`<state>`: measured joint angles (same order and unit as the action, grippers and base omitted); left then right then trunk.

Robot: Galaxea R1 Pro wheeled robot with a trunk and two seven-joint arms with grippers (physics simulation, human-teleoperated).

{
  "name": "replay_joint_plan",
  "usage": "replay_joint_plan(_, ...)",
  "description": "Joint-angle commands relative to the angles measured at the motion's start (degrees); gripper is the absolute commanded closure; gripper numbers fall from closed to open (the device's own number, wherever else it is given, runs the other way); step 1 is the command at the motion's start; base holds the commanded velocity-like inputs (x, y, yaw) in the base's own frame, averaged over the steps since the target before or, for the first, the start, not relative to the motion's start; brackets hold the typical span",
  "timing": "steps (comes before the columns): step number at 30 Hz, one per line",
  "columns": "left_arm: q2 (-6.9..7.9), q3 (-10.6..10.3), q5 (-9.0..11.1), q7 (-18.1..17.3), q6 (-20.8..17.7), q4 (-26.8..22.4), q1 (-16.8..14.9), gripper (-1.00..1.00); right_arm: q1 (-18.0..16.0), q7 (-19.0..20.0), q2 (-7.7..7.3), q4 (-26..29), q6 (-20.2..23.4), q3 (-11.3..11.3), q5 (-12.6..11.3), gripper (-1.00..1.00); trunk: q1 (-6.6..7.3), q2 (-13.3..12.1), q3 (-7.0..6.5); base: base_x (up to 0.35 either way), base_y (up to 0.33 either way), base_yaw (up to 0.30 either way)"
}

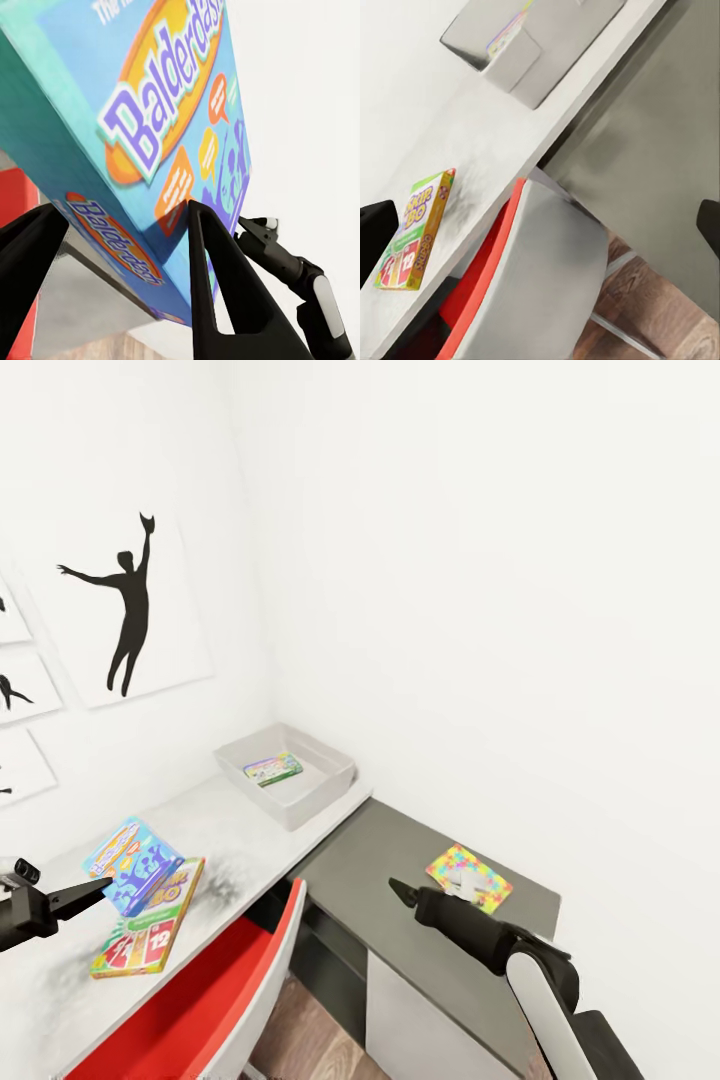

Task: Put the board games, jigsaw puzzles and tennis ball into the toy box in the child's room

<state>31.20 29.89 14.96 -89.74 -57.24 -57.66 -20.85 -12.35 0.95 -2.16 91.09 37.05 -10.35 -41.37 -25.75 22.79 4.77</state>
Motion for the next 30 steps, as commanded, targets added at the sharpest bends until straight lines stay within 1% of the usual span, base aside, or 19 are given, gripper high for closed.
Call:
replay_joint_plan(1,0.00,0.0,0.0,-0.3,-0.6,0.0,-0.1,1.00,0.0,0.1,-0.03,0.1,0.2,0.0,0.1,-1.00,-0.04,0.1,0.13,0.020,0.006,0.287)
replay_joint_plan(6,0.00,0.0,0.0,-0.3,-0.6,0.0,-0.1,1.00,0.0,0.1,-0.03,0.1,0.2,0.0,0.1,-1.00,-0.04,0.1,0.13,0.021,0.002,0.290)
replay_joint_plan(10,0.00,0.0,0.0,-0.3,-0.6,0.0,-0.1,1.00,0.0,0.2,-0.03,0.1,0.2,0.0,0.1,-1.00,-0.04,0.1,0.13,0.151,0.033,0.252)
replay_joint_plan(19,0.00,0.0,0.0,-0.3,-0.6,0.0,-0.1,1.00,0.0,0.4,-0.03,0.1,0.2,0.0,0.1,-1.00,-0.04,0.1,0.13,0.123,0.008,0.056)
replay_joint_plan(27,0.00,0.0,0.0,-0.3,-0.6,0.0,-0.1,1.00,0.0,0.4,-0.03,0.1,0.2,0.0,0.1,-1.00,-0.04,0.1,0.13,0.184,0.002,0.234)
replay_joint_plan(30,-0.02,0.0,0.0,-0.3,-0.6,0.0,-0.1,1.00,0.0,0.4,-0.03,0.1,0.2,0.0,0.1,-1.00,-0.04,0.1,0.13,0.180,0.055,0.095)
